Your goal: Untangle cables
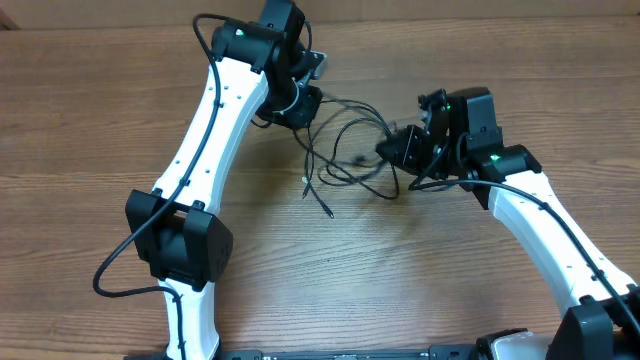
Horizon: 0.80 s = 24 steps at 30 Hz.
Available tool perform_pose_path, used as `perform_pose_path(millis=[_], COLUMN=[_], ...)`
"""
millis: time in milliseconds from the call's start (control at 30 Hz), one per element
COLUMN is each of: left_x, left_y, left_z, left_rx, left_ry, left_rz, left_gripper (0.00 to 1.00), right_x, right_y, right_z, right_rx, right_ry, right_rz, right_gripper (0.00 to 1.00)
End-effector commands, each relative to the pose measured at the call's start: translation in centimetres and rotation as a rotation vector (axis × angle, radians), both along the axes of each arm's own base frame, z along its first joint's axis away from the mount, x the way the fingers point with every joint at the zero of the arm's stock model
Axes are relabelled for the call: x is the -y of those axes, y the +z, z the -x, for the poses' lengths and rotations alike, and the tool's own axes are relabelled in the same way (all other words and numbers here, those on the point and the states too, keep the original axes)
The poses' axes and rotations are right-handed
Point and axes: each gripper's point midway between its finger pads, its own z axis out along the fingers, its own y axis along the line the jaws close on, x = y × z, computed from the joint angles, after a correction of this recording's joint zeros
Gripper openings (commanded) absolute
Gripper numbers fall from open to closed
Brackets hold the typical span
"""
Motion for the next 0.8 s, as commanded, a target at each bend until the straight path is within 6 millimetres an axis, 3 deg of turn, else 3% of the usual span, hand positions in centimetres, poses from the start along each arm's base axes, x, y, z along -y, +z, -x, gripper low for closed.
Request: perform_pose_path(millis=[0, 133, 300, 400, 533, 600, 667, 767], left_x=[-6.2, -8.5, -10.9, -13.9, -15.1, -14.5, -12.7, -9.8], left_y=[4.8, 8.9, 13.3, 16.7, 17.8, 17.5, 17.0, 15.6], left_z=[-2.4, -3.5, -4.4, -5.0, -5.4, -5.3, -4.7, -3.6], left_rx=[0.186, 0.312, 0.458, 0.582, 0.622, 0.596, 0.545, 0.439], left_ry=[0.177, 0.242, 0.310, 0.387, 0.426, 0.439, 0.388, 0.308], left_rz=[-0.133, -0.105, -0.068, -0.069, -0.057, -0.013, 0.071, 0.185], left_gripper=[0.04, 0.05, 0.07, 0.12, 0.20, 0.22, 0.25, 0.37], right_x=[6.1, 8.3, 8.4, 8.4, 8.3, 8.0, 7.2, 4.8], right_y=[-2.6, -3.6, -3.7, -3.8, -3.8, -3.8, -3.6, -2.8], right_z=[-0.7, -0.1, 0.2, 0.3, 0.4, 0.5, 0.6, 0.7], right_rx=[-0.040, -0.067, -0.068, -0.073, -0.075, -0.073, -0.074, -0.024], right_ry=[-0.206, -0.239, -0.216, -0.216, -0.207, -0.187, -0.159, -0.025], right_rz=[0.259, 0.364, 0.381, 0.383, 0.385, 0.375, 0.336, 0.245], right_gripper=[0.04, 0.04, 0.04, 0.04, 0.04, 0.04, 0.04, 0.04])
